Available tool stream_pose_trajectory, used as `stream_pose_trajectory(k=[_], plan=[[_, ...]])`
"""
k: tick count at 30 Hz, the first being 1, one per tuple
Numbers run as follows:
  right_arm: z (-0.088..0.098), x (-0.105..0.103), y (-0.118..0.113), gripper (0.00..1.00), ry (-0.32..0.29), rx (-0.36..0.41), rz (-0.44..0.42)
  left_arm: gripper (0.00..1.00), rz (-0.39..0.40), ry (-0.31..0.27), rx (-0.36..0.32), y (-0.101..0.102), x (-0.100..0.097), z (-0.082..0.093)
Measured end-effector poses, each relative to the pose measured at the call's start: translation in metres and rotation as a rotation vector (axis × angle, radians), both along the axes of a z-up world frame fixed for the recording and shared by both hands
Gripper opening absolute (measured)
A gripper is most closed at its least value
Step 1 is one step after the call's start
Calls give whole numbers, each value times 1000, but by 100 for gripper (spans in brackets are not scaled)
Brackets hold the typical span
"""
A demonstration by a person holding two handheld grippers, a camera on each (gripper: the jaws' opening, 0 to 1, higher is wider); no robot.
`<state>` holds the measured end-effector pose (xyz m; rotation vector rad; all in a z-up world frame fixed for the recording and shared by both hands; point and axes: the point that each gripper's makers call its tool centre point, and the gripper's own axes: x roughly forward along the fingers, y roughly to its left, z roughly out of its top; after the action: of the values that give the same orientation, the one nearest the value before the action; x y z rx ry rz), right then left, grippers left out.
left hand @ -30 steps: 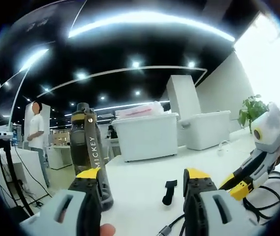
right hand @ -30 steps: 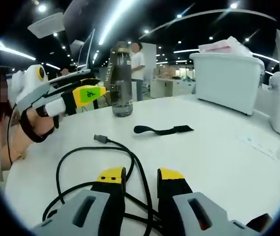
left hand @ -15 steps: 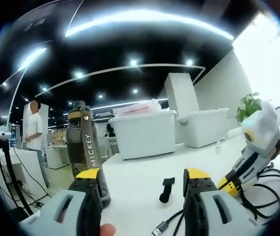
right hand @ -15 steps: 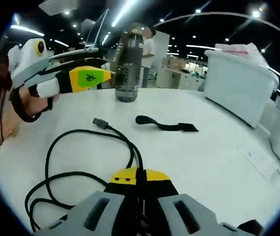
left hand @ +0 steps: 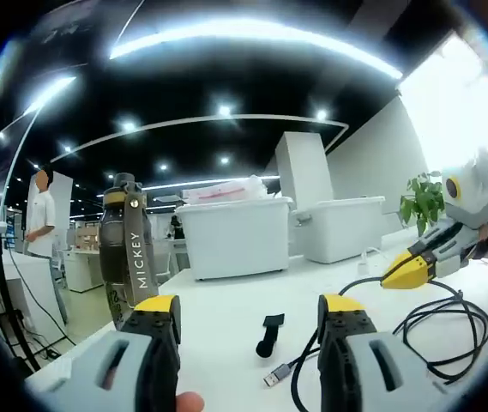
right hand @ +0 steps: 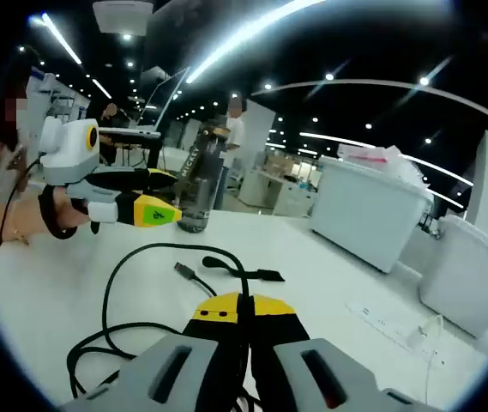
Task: Coil the Type-C to USB data cable on the desktop and secure it with Velcro straps.
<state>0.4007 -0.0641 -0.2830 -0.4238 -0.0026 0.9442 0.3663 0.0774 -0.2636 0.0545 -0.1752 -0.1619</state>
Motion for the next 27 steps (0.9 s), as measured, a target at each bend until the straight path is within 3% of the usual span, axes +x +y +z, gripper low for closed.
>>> stream_pose_trajectory(k=[4,7,10,14,17,21,24,27], plan=[[12,-8,-28,2,-40,42,-24,64,-98,-36,21,-26,-6,7],[17,-14,-51,2,-76,60,-45,63,-151,-25,39,-51,-7,5],[23,-19,-69,2,-108,83,-55,59,-234,8,110,-88,-6,-3],[31,-26,-89,2,-129,122,-59,59,-302,-1,203,-130,-6,-3],[37,-31,-105,2,-145,160,-76,51,-337,-24,186,-155,-6,7],[41,-34,-122,2,-136,205,-90,31,-341,-38,178,-171,0,13],[45,-37,-129,2,-128,249,-89,33,-355,-18,189,-178,2,4],[44,-38,-127,2,-121,252,-79,36,-361,5,155,-178,0,-6]])
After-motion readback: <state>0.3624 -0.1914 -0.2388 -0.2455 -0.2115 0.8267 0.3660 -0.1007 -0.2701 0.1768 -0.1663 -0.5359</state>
